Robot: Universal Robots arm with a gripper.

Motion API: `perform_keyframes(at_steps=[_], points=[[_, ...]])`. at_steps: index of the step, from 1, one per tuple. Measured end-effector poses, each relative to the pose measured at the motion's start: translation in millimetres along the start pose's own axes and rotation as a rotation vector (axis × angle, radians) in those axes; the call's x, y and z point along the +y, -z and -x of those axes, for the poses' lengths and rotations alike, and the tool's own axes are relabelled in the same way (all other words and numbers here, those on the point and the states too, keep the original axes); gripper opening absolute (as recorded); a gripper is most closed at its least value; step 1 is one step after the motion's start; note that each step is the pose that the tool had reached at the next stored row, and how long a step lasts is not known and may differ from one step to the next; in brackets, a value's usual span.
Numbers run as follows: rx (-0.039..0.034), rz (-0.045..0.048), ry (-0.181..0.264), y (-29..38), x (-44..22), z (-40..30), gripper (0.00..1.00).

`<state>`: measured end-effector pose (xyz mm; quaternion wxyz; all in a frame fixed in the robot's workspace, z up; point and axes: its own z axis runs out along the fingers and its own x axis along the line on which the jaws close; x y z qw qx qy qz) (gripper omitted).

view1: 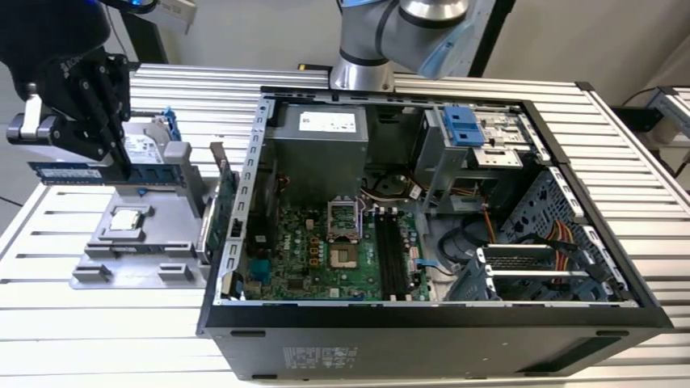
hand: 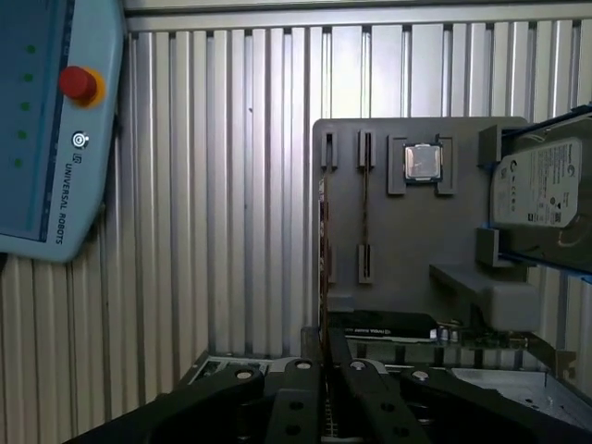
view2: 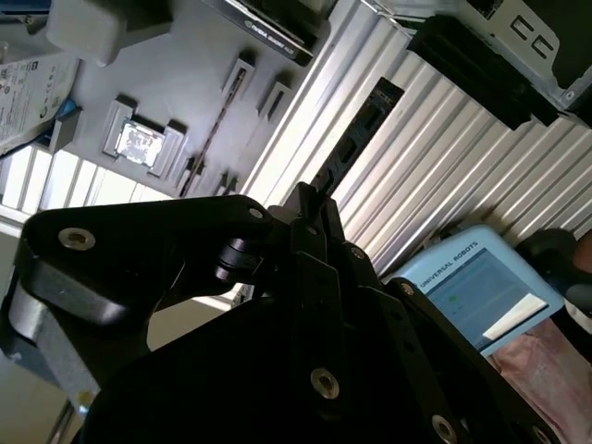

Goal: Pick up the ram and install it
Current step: 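Pick up the ram and move it above insertion slot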

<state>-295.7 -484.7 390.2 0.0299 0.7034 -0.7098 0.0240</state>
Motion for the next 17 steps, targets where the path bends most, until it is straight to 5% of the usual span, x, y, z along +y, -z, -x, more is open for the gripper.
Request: perform_keyframes(at_steps=[17], points=[[0.0111,0.0001,-0.005,0.0,-10.2,0.1,0.0]])
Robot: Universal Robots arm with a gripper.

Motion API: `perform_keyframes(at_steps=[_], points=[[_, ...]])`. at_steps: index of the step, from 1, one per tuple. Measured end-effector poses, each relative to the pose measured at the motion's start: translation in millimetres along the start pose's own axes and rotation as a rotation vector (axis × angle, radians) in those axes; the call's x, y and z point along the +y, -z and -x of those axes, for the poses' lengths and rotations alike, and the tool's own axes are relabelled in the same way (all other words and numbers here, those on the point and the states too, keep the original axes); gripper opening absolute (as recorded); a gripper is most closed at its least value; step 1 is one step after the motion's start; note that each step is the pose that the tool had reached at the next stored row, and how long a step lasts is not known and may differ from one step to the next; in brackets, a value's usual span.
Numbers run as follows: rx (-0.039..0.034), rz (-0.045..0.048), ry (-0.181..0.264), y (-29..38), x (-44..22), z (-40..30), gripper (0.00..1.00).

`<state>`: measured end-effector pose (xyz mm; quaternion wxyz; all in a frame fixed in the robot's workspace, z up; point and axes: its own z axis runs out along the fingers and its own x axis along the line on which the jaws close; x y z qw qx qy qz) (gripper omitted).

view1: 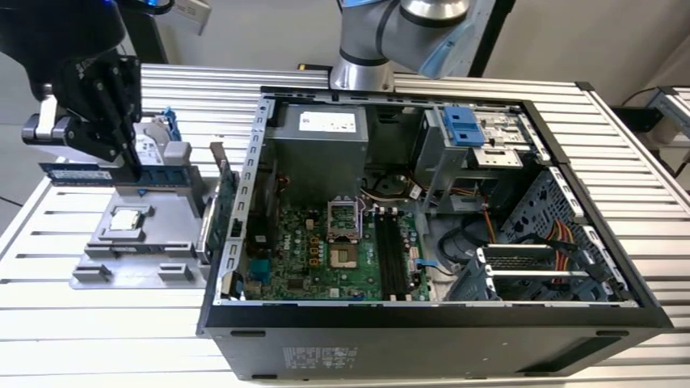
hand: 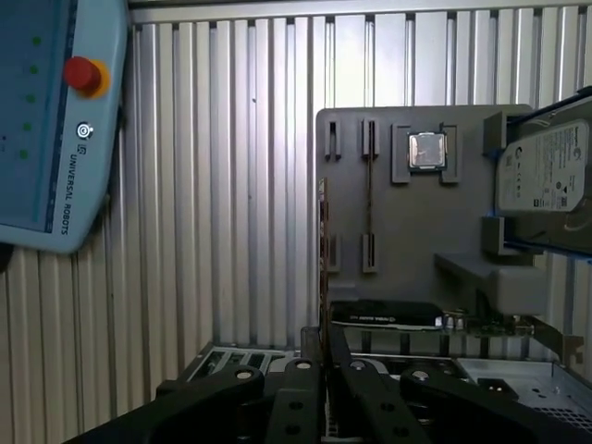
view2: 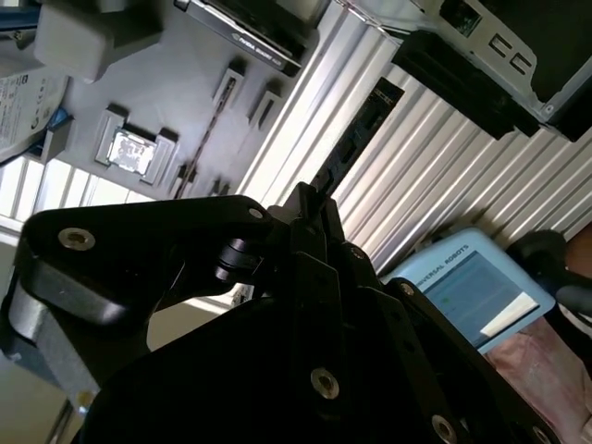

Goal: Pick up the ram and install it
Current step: 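Pick up the ram and move it above insertion slot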

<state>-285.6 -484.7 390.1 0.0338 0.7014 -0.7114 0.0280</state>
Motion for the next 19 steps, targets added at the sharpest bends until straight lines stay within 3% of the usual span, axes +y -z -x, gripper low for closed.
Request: perform_keyframes(at_steps=[5,19], points=[[0.0027,0.0001,-0.001,0.1,-4.2,0.1,0.0],[0.0066,0.0006,-0.002,0.3,-25.6,0.4,0.0]])
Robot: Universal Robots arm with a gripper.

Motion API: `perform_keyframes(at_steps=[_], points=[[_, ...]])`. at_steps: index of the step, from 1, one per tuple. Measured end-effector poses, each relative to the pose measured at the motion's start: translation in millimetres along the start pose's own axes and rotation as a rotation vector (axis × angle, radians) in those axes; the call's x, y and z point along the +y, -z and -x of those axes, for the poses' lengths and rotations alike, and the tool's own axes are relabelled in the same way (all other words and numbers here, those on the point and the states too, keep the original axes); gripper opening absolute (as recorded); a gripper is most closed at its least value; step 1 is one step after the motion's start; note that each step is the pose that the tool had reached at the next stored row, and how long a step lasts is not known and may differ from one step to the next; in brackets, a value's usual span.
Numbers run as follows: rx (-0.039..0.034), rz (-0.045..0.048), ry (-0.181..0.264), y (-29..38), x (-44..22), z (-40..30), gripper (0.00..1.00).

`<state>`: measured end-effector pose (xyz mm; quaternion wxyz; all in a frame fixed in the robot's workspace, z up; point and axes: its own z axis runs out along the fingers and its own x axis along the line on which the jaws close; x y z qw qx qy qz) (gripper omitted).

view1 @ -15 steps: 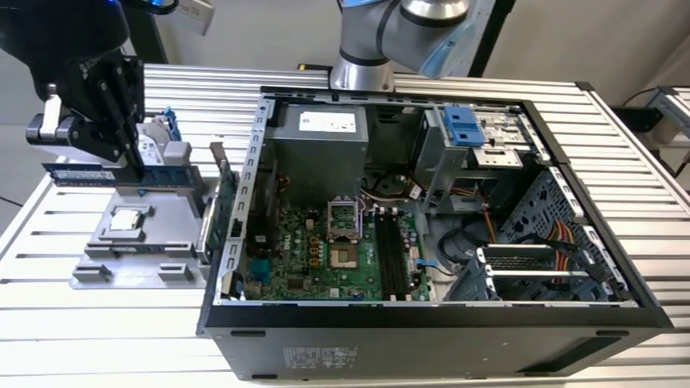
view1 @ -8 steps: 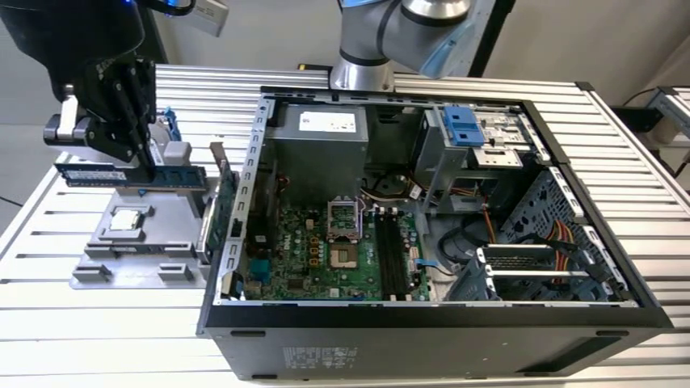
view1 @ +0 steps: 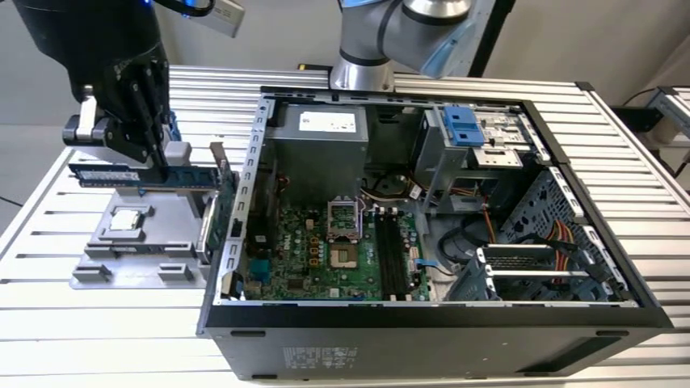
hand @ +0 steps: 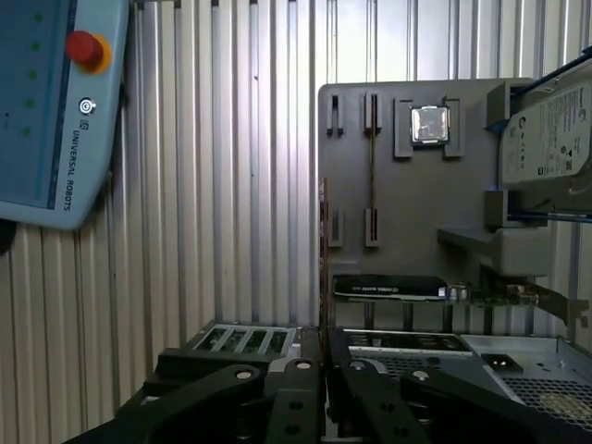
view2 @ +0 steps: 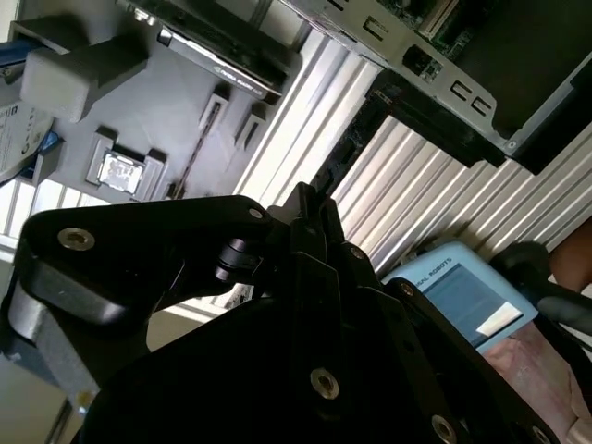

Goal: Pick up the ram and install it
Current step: 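Pick up the ram and move it above insertion slot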

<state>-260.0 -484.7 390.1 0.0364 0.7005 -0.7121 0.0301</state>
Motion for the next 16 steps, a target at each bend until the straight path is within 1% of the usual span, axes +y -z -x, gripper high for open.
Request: perform_keyframes(at_steps=[16], points=[[0.0082,0.0004,-0.003,0.2,-18.9,0.3,0.0]])
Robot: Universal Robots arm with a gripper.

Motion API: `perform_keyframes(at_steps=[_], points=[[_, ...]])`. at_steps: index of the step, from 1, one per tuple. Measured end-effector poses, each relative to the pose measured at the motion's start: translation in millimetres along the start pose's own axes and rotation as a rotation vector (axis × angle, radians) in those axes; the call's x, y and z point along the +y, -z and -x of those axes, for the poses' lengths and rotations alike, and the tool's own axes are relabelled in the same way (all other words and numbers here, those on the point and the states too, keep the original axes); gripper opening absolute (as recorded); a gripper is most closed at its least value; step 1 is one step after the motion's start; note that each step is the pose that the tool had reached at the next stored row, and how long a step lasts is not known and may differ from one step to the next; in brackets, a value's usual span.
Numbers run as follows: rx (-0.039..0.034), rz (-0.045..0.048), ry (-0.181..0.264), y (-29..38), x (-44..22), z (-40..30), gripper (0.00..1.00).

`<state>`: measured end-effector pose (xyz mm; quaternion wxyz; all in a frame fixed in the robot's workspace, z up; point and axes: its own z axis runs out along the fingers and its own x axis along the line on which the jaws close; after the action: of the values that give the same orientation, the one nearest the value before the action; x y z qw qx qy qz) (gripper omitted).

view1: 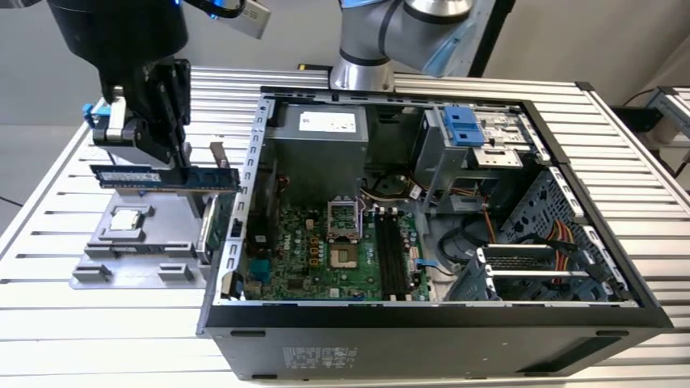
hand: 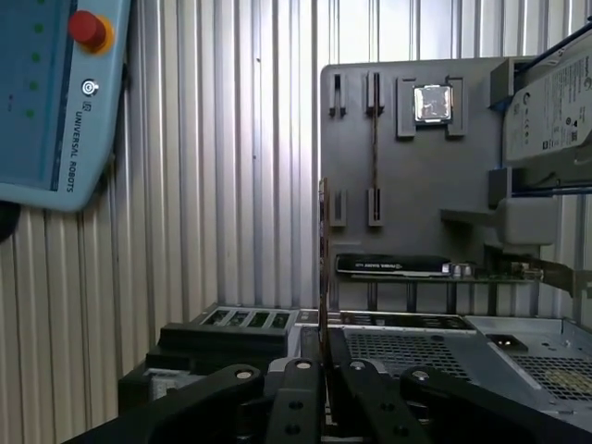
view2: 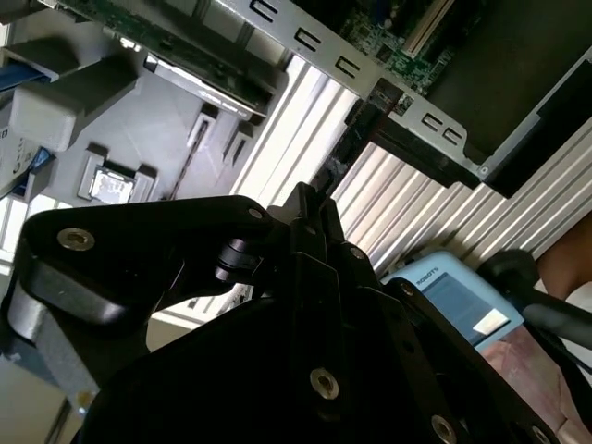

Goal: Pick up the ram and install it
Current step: 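Pick up the ram and move it above insertion slot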

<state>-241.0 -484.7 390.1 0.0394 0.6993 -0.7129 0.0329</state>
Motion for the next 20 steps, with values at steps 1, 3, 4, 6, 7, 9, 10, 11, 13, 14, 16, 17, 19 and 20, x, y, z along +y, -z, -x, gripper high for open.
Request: perform_keyframes(at_steps=[1,3,4,6,7,9,10,11,13,14,16,17,19,20], points=[[0.0004,0.0,0.0,0.0,-1.2,0.0,0.0],[0.0012,0.0,0.0,0.1,-3.5,0.1,0.0],[0.0014,0.0,-0.001,0.0,-4.6,0.1,0.0],[0.0018,0.0,-0.001,0.0,-6.6,0.1,0.0],[0.0019,0.0,-0.001,0.1,-7.4,0.1,0.0],[0.0018,0.0,-0.001,0.0,-8.5,0.2,0.0],[0.0018,0.0,-0.001,0.0,-8.5,0.1,0.0],[0.0018,0.0,-0.001,0.0,-8.5,0.2,0.0],[0.0019,0.0001,-0.001,0.1,-8.8,0.1,0.0],[0.0018,0.0001,-0.001,0.1,-8.9,0.2,0.0],[0.0019,0.0001,-0.001,0.1,-9.0,0.2,0.0],[0.0018,0.0001,-0.001,0.1,-9.0,0.2,0.0],[0.0018,0.0001,-0.001,0.1,-9.0,0.2,0.0],[0.0019,0.0001,-0.001,0.1,-9.1,0.2,0.0]])
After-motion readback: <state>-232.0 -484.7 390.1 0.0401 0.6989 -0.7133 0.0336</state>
